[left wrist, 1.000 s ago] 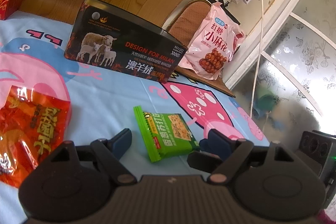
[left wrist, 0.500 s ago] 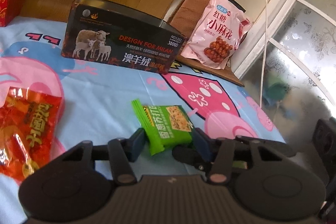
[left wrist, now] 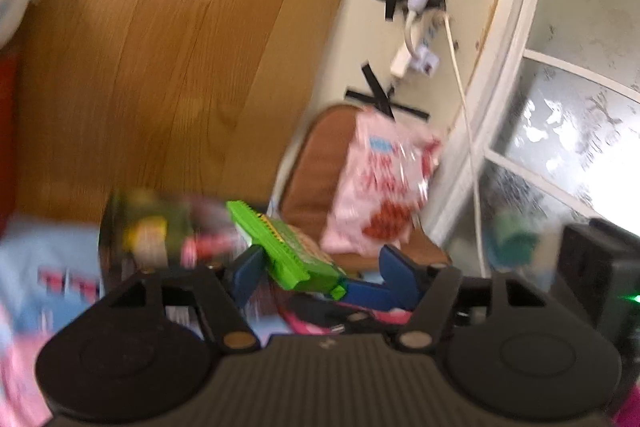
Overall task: Organize snacks
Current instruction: 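Carry the biscuit packet over the black box and open the left gripper, then grasp the orange spicy snack bag with the left gripper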
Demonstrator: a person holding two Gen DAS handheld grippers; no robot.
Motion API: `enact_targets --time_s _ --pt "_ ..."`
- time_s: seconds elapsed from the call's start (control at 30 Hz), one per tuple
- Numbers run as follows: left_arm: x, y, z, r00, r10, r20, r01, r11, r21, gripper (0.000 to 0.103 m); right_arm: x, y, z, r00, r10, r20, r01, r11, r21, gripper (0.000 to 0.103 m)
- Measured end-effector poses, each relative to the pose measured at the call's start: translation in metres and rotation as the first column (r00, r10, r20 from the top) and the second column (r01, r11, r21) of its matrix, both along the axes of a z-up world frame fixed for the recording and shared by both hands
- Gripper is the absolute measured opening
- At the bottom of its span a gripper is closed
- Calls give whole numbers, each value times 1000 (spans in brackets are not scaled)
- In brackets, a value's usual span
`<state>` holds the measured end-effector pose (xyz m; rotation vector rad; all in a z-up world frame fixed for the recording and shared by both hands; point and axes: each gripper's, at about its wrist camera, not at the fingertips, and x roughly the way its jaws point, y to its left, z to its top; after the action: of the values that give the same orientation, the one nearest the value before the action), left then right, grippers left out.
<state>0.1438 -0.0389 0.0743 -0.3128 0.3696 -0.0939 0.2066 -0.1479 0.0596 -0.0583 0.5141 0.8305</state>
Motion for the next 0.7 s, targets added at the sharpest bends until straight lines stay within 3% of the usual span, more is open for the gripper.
enact_targets --time_s 0.03,0.07,0.1,0.17,0.23,0.27,0.37,0.47,0.57,0.7 --pt "16 4 2 1000 9 -14 -8 1000 25 66 13 10 4 1000 -3 8 3 1000 -12 46" --pt "31 8 1 998 41 -37 -39 998 58 66 28 20 5 1000 -10 14 10 1000 -18 50" --pt "42 14 -3 994 82 -66 -77 994 74 63 42 27 3 1000 -18 14 18 999 -32 50" --pt "48 31 -9 985 108 -132 -106 994 20 60 61 29 -5 998 -63 -11 62 995 -78 48" --pt "26 46 -14 991 73 -114 -82 993 -80 60 63 9 -10 993 -80 -83 77 996 -37 48" --pt "11 49 -14 993 66 -99 -75 993 -92 60 57 -9 -13 991 -70 -115 72 997 9 48" --pt "-39 59 -15 994 76 -85 -83 993 -80 64 35 -53 -23 981 -73 -181 86 994 66 48" --pt "-86 80 -20 980 152 -126 -160 986 -55 66 19 -70 -31 961 -60 -270 93 989 114 50" --pt "-126 100 -32 959 206 -197 -226 971 -84 71 1 -54 -30 949 26 -313 20 990 143 50" --pt "-154 120 -53 946 191 -261 -241 955 -174 71 -27 -4 -29 930 170 -326 -133 982 132 49"
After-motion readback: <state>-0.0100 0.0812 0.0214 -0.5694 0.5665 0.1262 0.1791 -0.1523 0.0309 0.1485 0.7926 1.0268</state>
